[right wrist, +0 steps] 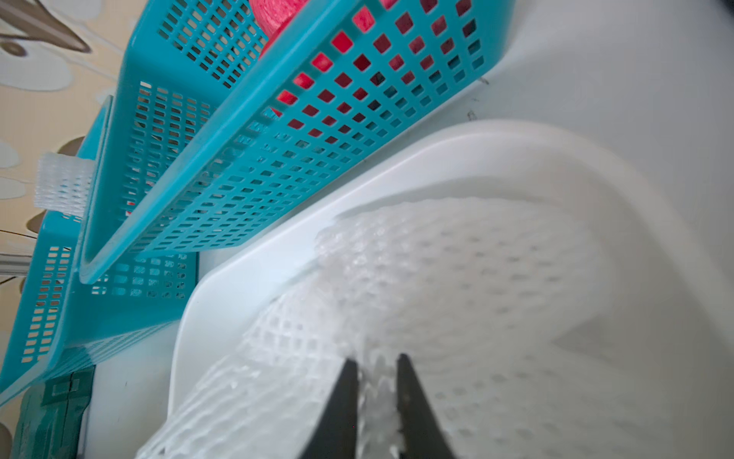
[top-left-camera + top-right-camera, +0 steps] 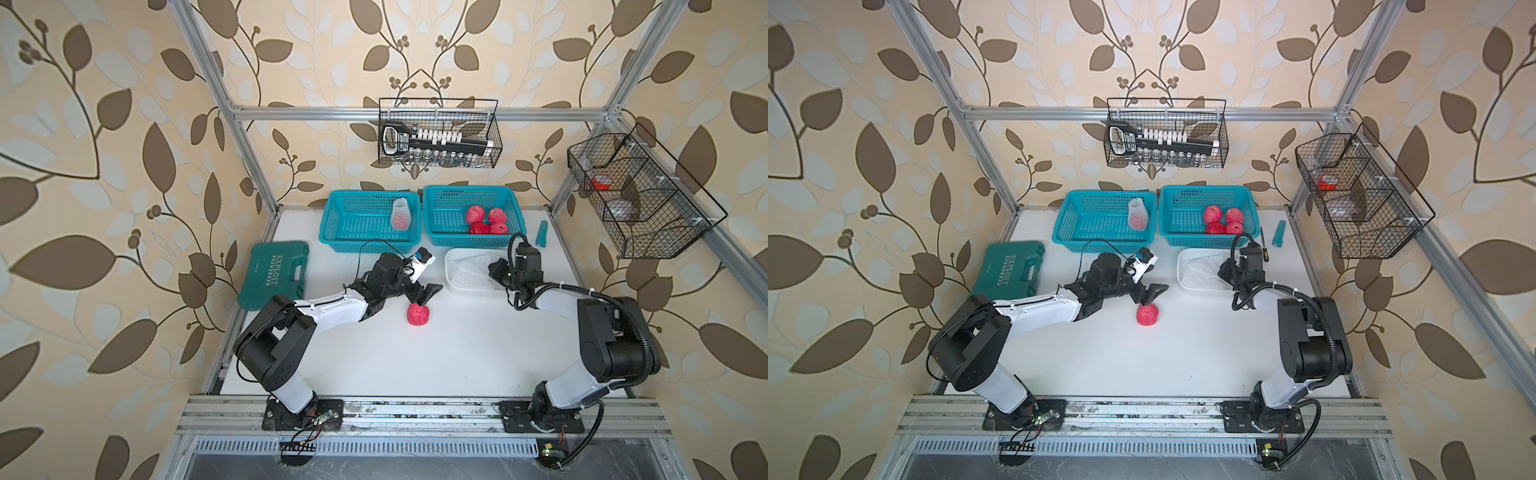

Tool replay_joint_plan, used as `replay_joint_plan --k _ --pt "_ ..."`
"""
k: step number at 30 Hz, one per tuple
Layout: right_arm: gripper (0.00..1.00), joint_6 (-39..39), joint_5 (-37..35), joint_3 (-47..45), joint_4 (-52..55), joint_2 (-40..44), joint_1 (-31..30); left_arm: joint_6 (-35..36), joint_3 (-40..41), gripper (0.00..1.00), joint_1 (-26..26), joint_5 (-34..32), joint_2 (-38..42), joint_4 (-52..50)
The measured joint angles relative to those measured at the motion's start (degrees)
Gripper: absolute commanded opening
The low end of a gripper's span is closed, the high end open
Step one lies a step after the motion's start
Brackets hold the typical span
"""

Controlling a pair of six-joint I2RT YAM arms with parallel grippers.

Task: Remove foam nets from apples
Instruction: Place the foam net into the storage box.

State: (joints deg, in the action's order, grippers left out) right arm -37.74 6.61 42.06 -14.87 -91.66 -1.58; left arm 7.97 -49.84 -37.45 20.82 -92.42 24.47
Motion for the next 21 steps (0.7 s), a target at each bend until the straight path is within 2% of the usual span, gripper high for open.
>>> replay_joint_plan --k 5,7,15,21 --pt "0.46 1.0 -1.9 0.1 2.3 4.5 -0.7 0.0 -0.1 0.86 0.0 -0.4 0.0 -0.8" --pt "0.55 1.2 -2.4 0.1 2.8 6.1 -0.7 0.0 -0.2 0.87 0.0 -0.4 0.0 -0.8" --pt "0.61 0.9 -3.5 0.4 7.8 11.8 -0.7 0.0 -0.2 0.87 0.0 -1.0 0.8 -2.1" --pt "0.64 0.7 -4.7 0.5 10.8 20.2 -0.7 0.0 -0.2 0.87 0.0 -2.9 3.3 -2.3"
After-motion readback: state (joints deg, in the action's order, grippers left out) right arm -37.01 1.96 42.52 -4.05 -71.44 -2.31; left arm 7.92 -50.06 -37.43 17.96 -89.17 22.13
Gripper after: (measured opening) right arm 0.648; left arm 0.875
